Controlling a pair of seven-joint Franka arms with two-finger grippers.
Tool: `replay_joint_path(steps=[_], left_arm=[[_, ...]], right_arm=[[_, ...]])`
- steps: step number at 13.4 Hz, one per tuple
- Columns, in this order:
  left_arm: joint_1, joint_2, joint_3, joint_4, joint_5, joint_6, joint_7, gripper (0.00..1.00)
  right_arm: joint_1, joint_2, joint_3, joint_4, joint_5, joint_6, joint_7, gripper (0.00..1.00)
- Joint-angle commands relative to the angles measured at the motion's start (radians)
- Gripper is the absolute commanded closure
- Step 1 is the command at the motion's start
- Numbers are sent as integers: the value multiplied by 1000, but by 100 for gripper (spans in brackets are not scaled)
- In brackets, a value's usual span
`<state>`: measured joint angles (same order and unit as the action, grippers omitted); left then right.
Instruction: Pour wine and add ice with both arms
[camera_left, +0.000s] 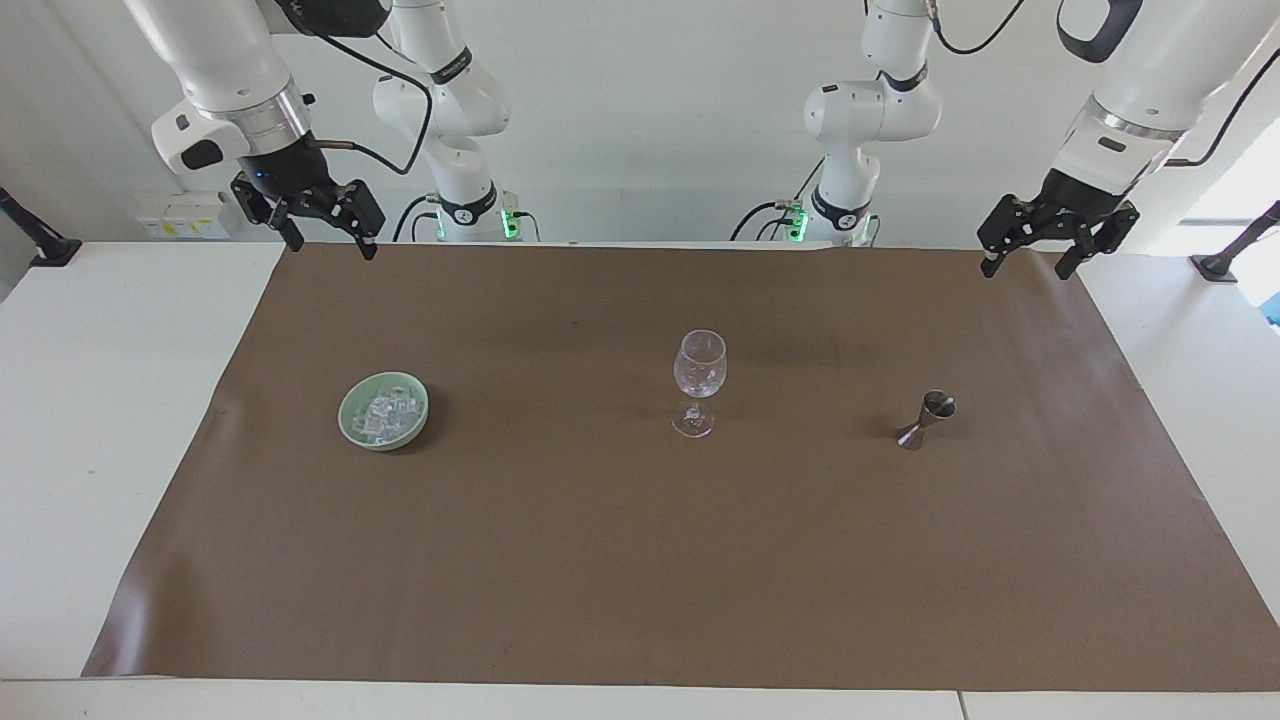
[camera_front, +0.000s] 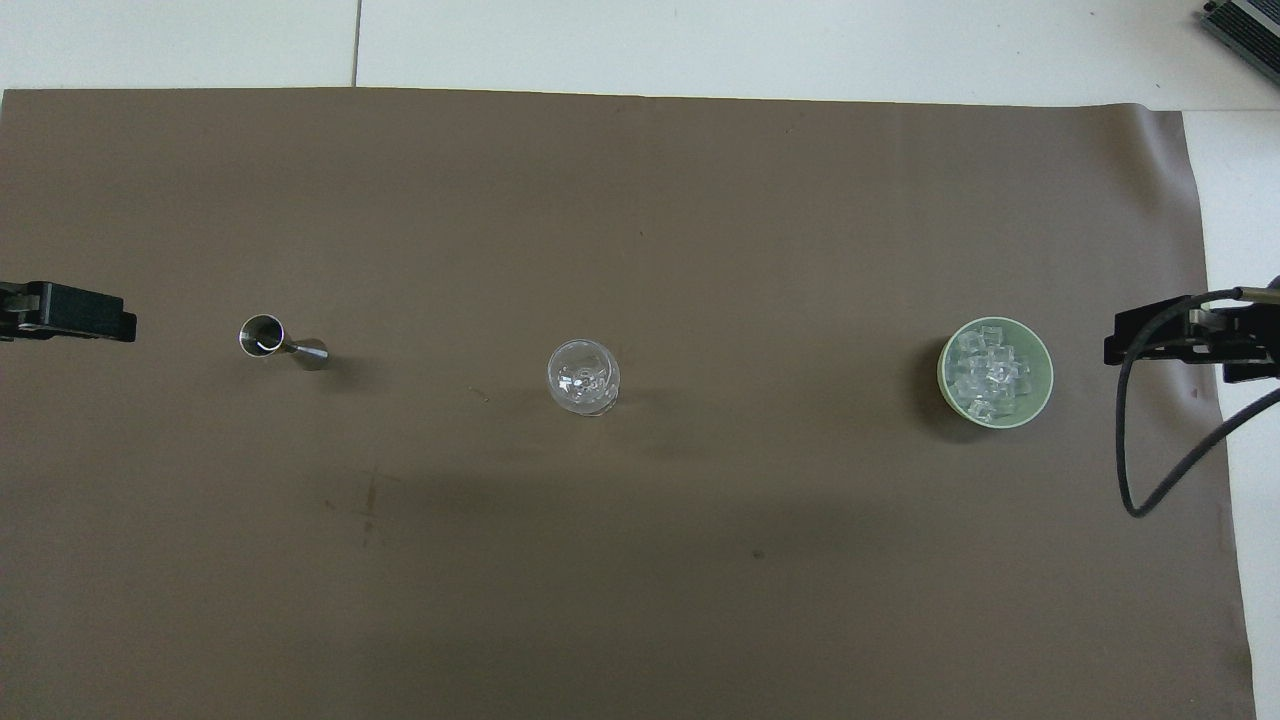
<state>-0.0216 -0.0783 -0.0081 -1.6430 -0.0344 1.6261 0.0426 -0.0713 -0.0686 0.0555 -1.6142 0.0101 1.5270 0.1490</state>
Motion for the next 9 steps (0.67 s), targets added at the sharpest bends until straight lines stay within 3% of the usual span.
replay_joint_path(steps=[1,9], left_arm=[[-8,-6,5,0,1,-11,-4,0],[-26,-14,3,-15,1,-6,-12,0]], right_arm=[[-2,-16,1,-16,1,-8,-23,0],[-2,-16,1,-16,1,-10,-23,0]])
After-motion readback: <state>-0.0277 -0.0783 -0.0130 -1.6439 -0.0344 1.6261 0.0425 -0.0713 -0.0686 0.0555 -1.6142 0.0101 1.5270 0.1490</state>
